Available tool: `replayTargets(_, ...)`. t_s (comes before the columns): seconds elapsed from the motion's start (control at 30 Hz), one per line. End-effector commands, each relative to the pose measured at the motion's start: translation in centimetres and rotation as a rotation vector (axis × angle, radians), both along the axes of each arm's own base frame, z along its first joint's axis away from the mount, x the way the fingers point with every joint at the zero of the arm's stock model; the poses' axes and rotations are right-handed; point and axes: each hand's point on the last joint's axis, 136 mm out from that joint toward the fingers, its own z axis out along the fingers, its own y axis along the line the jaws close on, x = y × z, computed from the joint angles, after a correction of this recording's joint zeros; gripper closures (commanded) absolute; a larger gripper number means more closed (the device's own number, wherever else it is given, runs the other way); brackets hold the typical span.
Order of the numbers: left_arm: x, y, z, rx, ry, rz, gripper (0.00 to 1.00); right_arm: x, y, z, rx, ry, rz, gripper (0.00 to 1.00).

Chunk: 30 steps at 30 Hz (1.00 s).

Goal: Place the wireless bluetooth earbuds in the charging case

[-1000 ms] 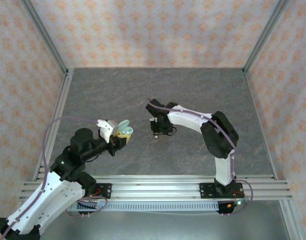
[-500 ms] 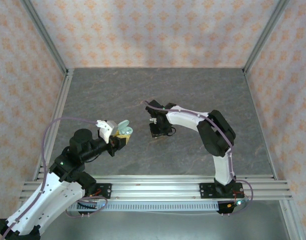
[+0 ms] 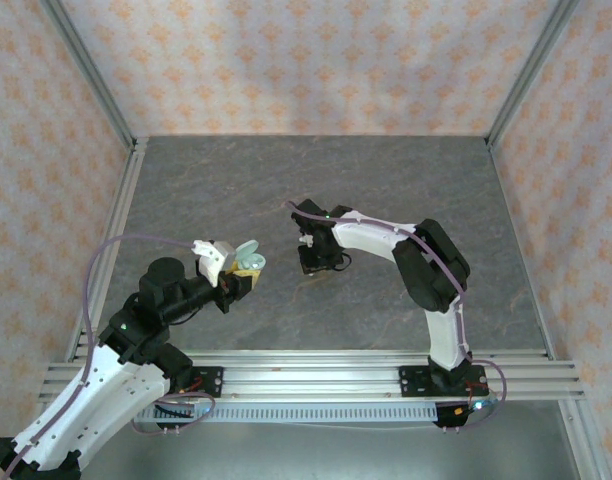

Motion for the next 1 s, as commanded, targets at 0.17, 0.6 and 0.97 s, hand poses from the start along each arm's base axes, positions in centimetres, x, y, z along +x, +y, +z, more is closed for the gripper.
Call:
replayTargets(0.17,0.1,0.4,1.0,-0.003,-0.024,0.020,1.00,0.7,0.3,-0.1,0.006,0.007,-0.036,0.74)
replayTargets(0.6,0.4,0.1,1.1,0.002,-0.024,0.007,1.00,0.5,0.0,2.0,0.005,0.067,-0.247,0.59)
replayTargets(0.97,0.3,0.1,1.0,0.011,-0.027,0.003,1.00,1.0,0.8,2.5,0.041,0.053,-0.312,0.61)
